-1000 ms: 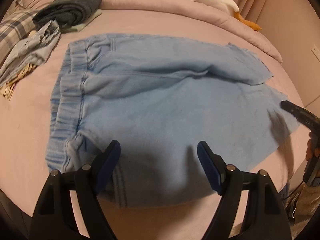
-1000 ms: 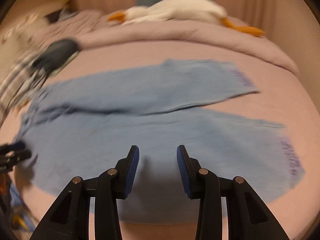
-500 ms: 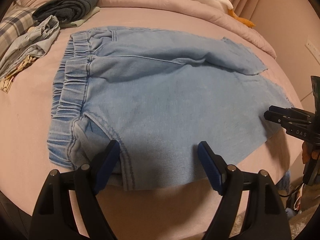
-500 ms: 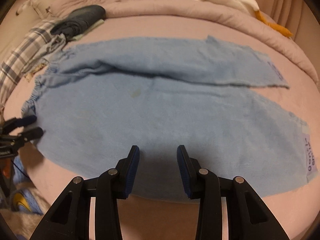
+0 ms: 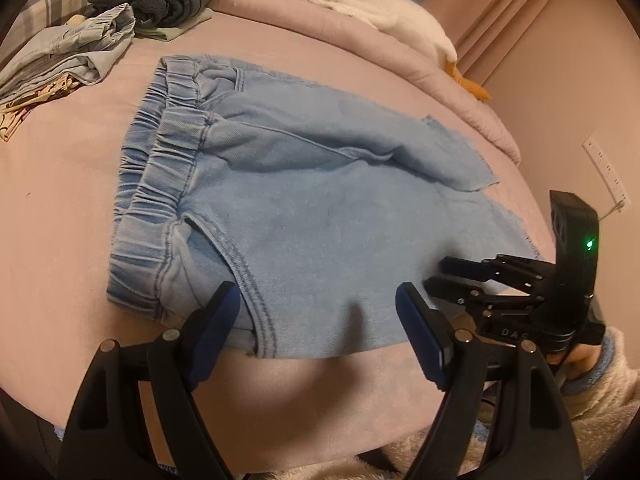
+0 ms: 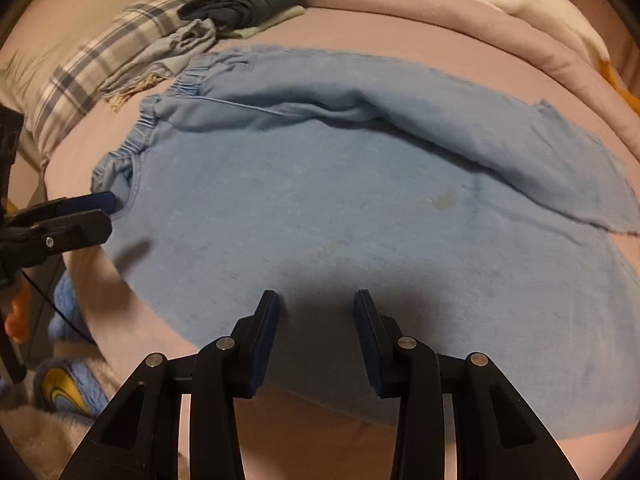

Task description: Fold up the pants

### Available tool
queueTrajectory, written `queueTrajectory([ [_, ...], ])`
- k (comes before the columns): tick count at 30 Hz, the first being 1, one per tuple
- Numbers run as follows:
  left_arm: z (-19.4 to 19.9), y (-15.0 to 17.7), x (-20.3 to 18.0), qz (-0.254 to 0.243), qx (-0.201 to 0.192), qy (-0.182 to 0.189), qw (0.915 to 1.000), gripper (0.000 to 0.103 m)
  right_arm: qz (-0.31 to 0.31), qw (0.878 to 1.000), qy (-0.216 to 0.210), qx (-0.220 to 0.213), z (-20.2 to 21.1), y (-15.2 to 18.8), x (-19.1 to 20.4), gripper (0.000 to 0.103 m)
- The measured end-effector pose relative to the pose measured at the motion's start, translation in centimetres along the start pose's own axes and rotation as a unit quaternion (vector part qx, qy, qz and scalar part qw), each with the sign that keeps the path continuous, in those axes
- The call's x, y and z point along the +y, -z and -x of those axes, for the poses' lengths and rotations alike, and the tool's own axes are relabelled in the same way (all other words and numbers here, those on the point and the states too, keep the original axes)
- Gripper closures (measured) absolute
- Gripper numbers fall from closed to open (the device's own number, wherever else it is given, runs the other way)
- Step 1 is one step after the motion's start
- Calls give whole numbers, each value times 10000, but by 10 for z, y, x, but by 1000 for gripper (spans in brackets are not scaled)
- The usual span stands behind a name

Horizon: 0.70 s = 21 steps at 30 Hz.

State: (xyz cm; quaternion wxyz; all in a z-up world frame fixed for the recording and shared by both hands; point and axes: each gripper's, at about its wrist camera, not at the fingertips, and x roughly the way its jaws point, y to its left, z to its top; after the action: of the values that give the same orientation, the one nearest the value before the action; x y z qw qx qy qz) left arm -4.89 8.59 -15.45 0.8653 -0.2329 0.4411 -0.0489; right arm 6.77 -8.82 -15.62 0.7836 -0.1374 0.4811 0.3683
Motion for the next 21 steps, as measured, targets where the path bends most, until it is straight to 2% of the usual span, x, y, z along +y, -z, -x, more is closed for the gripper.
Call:
queueTrajectory([
  [2,6,-4,2,68,-83,114,9999,23,-163,9996,-220,-82,6,-5,-6,65],
  [8,17,-22,5,49,-403,110,9991,23,-399,9990,6,-213,11,-22,-20,65],
  [21,11,-41,30,180,-420,-104,9989,23,-95,9999,26,34,-12,-28,-3,65],
])
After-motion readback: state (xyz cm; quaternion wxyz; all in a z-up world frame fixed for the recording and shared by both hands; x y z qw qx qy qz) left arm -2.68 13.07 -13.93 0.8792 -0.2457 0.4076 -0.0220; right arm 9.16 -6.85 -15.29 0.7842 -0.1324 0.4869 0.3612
